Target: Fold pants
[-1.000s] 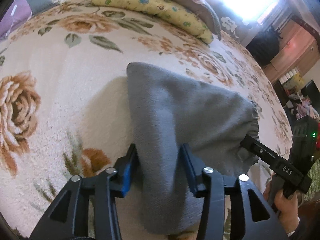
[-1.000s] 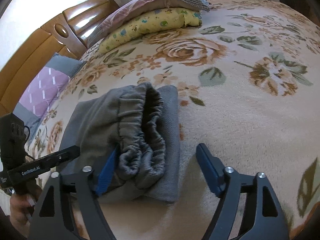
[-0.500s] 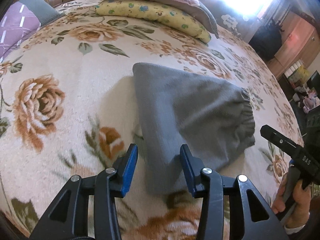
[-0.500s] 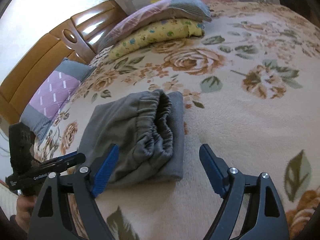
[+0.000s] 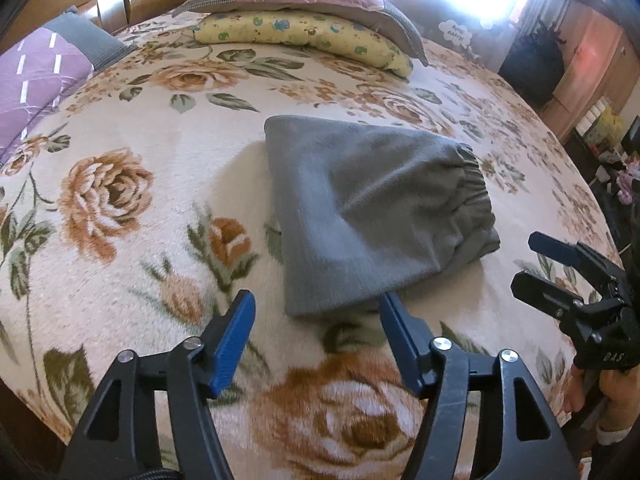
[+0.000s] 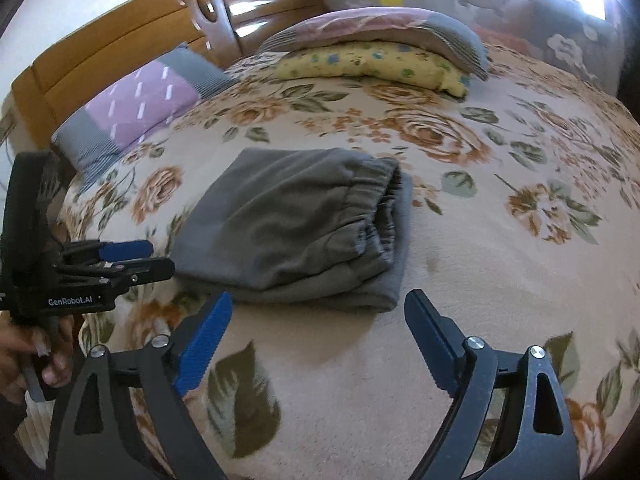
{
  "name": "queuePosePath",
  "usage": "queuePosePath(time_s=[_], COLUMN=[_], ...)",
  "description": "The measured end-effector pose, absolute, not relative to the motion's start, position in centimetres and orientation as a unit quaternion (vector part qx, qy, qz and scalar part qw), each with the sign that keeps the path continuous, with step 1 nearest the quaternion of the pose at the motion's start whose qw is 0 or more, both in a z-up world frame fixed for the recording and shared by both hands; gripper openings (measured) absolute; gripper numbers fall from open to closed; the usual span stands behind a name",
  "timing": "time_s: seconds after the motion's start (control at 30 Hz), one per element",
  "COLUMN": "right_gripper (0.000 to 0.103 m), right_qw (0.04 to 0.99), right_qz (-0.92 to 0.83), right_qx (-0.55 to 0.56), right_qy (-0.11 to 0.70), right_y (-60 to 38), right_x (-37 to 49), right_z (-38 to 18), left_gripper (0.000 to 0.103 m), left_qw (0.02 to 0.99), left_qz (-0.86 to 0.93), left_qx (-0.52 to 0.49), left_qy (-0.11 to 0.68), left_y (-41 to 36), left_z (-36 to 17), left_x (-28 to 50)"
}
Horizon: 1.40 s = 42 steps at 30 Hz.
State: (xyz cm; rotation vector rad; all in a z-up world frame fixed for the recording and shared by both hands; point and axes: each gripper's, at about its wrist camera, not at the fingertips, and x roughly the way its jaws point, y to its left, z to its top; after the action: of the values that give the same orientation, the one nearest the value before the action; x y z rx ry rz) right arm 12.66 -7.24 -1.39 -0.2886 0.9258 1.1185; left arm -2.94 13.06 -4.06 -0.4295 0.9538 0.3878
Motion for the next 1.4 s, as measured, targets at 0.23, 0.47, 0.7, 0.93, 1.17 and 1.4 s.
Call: queuePosePath(time_s=[0.23,0.47,0.7,0.93,1.17,1.4], right_gripper=[0.094,0.094,0.097,0.097,0.097,0.097], right_qw=[0.734,0.720,0.712,0.715,0.715,0.714], right_qz=[0.517,0.535,0.552,0.550,0.557,0.561], right_qx=[-0.172,-0.170,-0.186,-0.187,-0.188,-0.194], right_qy=[0.406,0.408,0.392,0.388,0.378,0.373], right_y=[-7.0,-7.1,-7.0,-7.3,-7.2,-6.5], right_x=[10.9,10.2,9.1,9.3,9.2,9.2], right_z=[-1.2,-1.0,-0.5,-0.2,0.8,1.3], left_gripper=[0.070,0.078,0.081,0.082,0.082,0.082], left_qw=[0.850,0.855,0.854,0.858,0.861,0.866], left_qz=[0.198,0.207,0.223,0.219,0.214,0.217], left_qx=[-0.180,-0.163,-0.152,-0.174,-0.169,-0.148], left_qy=[0.453,0.447,0.446,0.431,0.430,0.426], left_y=[12.0,11.3,10.7,10.8,10.3,9.7], left_z=[-3.6,-2.9,-2.1,-1.2,-0.5,0.1], left_x=[-3.9,-4.9,-5.3,-6.0,-5.9,-5.8])
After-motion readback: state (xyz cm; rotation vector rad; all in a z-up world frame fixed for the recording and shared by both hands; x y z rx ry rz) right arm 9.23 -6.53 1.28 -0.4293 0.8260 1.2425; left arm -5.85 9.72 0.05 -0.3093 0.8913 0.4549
